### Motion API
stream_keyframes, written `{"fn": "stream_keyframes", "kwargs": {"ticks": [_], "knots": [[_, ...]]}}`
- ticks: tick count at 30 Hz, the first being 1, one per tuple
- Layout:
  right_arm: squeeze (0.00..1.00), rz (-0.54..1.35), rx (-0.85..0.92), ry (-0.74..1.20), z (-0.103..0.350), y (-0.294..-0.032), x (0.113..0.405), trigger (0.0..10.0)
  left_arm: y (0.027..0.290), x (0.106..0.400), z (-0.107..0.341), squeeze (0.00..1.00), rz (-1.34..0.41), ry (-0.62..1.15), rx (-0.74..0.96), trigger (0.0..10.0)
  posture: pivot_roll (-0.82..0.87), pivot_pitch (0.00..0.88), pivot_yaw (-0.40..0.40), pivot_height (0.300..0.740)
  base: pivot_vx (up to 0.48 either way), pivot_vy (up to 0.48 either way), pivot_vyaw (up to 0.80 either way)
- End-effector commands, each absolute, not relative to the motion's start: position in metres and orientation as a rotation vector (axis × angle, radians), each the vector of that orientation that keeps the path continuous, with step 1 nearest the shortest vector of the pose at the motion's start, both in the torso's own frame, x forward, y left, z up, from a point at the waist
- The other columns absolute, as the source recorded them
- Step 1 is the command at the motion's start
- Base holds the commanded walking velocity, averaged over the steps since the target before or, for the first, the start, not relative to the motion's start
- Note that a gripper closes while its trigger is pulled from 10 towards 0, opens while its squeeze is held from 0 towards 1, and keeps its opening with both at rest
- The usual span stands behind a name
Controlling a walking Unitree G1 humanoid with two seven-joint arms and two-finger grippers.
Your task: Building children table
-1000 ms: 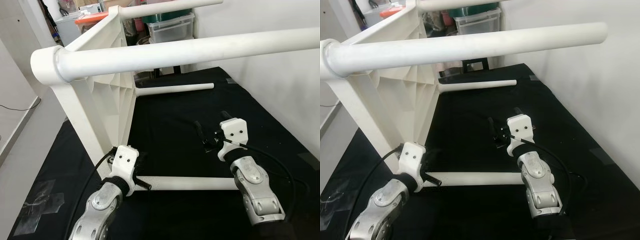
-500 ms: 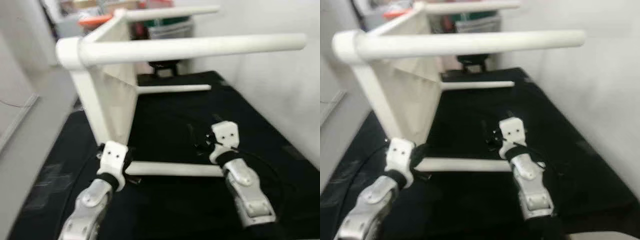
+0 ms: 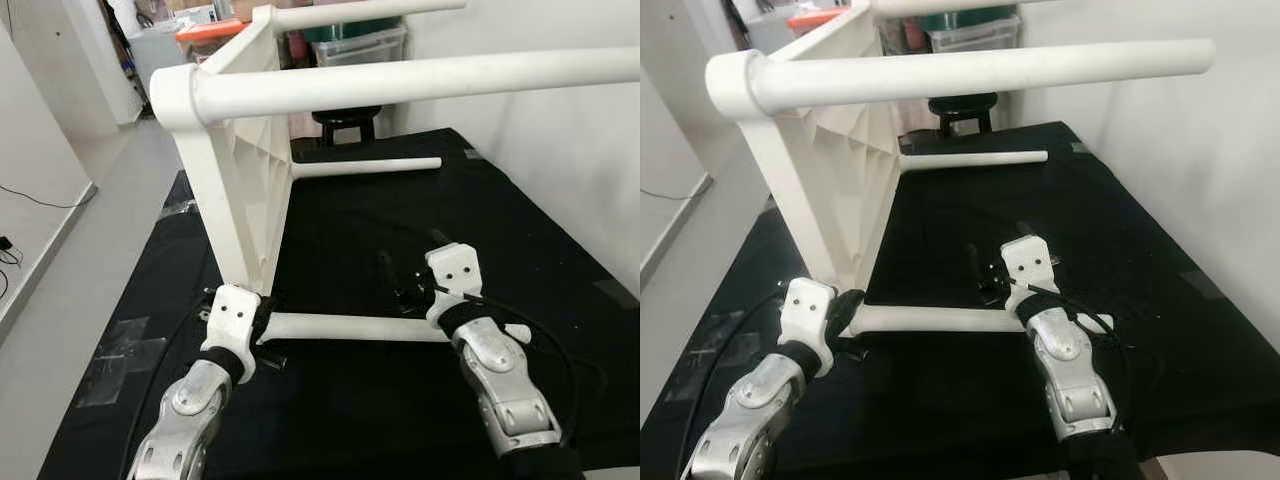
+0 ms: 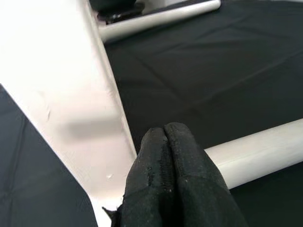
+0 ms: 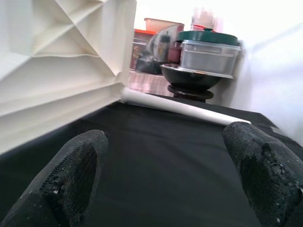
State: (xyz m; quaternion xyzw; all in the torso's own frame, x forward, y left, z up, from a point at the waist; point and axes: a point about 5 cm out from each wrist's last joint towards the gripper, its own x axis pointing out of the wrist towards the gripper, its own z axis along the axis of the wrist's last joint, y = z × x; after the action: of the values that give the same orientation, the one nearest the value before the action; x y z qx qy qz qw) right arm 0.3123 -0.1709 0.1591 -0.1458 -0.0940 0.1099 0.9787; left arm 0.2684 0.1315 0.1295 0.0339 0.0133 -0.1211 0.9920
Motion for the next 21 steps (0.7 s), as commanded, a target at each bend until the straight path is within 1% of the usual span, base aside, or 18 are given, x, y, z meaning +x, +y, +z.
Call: {"fn": "stream_keyframes", "kwargs": {"ticks": [1,3,4,6,7,9,11,12,13,14,15,17,18,20,21], "knots": [[0.0,0.23,-0.329,-0.226,0.168,-0.169,0.313,10.0,0.138,0.272,0.127,0.0,-0.227,0.031,0.047,10.0,-0.07,0.0,0.098,0.74,0.0,0.0,0.0],[0.0,0.23,-0.392,-0.262,0.179,-0.174,0.312,10.0,0.142,0.274,0.124,0.0,-0.217,0.038,0.021,10.0,-0.07,0.0,0.097,0.74,0.0,0.0,0.0],[0.0,0.23,-0.392,-0.262,0.179,-0.174,0.312,10.0,0.142,0.274,0.124,0.0,-0.217,0.038,0.021,10.0,-0.07,0.0,0.097,0.74,0.0,0.0,0.0],[0.0,0.232,-0.478,-0.317,0.193,-0.181,0.309,10.0,0.146,0.276,0.12,0.0,-0.213,0.046,0.016,10.0,-0.08,0.0,0.097,0.74,0.0,0.0,0.0],[0.0,0.232,-0.478,-0.317,0.193,-0.181,0.309,10.0,0.146,0.276,0.12,0.0,-0.213,0.046,0.016,10.0,-0.08,0.0,0.097,0.74,0.0,0.0,0.0],[0.0,0.194,-0.581,-0.393,0.214,-0.192,0.302,10.0,0.15,0.279,0.118,0.0,-0.207,0.041,0.007,10.0,-0.09,0.0,0.095,0.74,0.0,0.0,0.0],[0.0,0.194,-0.581,-0.393,0.214,-0.192,0.302,10.0,0.15,0.279,0.118,0.0,-0.207,0.041,0.007,10.0,-0.09,0.0,0.095,0.74,0.0,0.0,0.0],[0.0,0.139,-0.724,-0.481,0.238,-0.202,0.289,10.0,0.151,0.28,0.118,0.0,-0.207,0.031,-0.009,10.0,-0.1,0.0,0.095,0.74,0.0,0.0,0.0],[0.0,0.139,-0.724,-0.481,0.238,-0.202,0.289,10.0,0.151,0.28,0.118,0.0,-0.207,0.031,-0.009,10.0,-0.1,0.0,0.095,0.74,0.0,0.0,0.0],[0.0,0.107,-0.788,-0.522,0.248,-0.205,0.282,10.0,0.151,0.281,0.118,0.0,-0.208,0.029,-0.012,10.0,-0.1,0.0,0.095,0.74,0.0,0.0,0.0],[0.0,0.107,-0.788,-0.522,0.248,-0.205,0.282,10.0,0.151,0.281,0.118,0.0,-0.208,0.029,-0.012,10.0,-0.1,0.0,0.095,0.74,0.0,0.0,0.0],[0.0,0.037,-0.933,-0.611,0.269,-0.212,0.265,10.0,0.152,0.281,0.118,0.0,-0.209,0.024,-0.018,10.0,-0.11,0.0,0.099,0.74,0.0,0.0,0.0],[0.0,0.037,-0.933,-0.611,0.269,-0.212,0.265,10.0,0.152,0.281,0.118,0.0,-0.209,0.024,-0.018,10.0,-0.11,0.0,0.099,0.74,0.0,0.0,0.0],[0.0,-0.015,-1.02,-0.672,0.285,-0.216,0.254,10.0,0.152,0.281,0.117,0.0,-0.206,0.022,-0.024,10.0,-0.12,0.0,0.105,0.74,0.0,0.0,0.0],[0.0,-0.015,-1.02,-0.672,0.285,-0.216,0.254,10.0,0.152,0.281,0.117,0.0,-0.206,0.022,-0.024,10.0,-0.12,0.0,0.105,0.74,0.0,0.0,0.0]]}}
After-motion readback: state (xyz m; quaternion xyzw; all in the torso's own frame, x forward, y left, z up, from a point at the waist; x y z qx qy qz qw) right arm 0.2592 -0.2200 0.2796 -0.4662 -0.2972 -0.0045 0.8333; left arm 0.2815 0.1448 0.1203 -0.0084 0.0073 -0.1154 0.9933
